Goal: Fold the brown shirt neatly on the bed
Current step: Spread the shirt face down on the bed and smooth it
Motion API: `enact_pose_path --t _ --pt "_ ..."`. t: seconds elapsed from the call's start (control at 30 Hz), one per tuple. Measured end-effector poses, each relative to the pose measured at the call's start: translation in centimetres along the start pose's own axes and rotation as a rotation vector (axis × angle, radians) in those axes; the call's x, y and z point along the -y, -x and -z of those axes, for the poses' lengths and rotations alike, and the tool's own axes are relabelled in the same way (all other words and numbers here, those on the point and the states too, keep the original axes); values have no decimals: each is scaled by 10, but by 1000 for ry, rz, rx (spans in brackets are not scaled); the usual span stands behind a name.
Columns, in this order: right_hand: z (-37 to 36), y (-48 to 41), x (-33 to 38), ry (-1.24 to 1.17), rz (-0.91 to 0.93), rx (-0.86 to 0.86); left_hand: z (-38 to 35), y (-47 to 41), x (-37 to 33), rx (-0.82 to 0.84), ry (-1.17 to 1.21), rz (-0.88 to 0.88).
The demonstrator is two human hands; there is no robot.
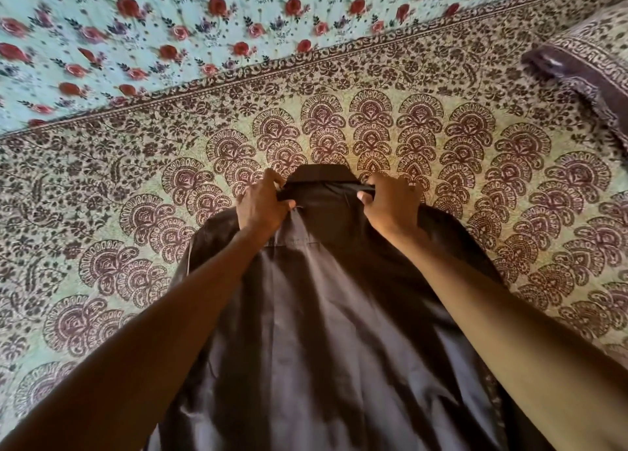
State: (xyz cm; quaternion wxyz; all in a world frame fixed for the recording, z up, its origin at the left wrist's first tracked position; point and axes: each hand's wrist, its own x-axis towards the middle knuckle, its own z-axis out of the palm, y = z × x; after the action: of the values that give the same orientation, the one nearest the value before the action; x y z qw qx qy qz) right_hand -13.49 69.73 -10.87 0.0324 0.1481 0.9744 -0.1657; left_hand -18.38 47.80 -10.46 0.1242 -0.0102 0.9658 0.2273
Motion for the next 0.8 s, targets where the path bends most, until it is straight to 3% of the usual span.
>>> enact_pose_path --t 0.13,0.23,0.3,0.47,0.63,0.8 --pt "5 15 -9 136 4 -38 -4 36 -26 -303 -231 -142" --pt "16 29 -39 192 -16 -18 -21 75 -41 -150 -127 -427" --pt "25 37 -67 148 -24 39 -40 98 -40 -4 -252 -548" --pt "57 46 -141 -130 -144 306 -57 110 -49 128 -342 -346" --pt "73 50 -167 -299 -315 -76 -62 111 -89 303 -360 -309" --pt "60 48 -176 -230 -383 21 -72 109 -97 355 -381 -246"
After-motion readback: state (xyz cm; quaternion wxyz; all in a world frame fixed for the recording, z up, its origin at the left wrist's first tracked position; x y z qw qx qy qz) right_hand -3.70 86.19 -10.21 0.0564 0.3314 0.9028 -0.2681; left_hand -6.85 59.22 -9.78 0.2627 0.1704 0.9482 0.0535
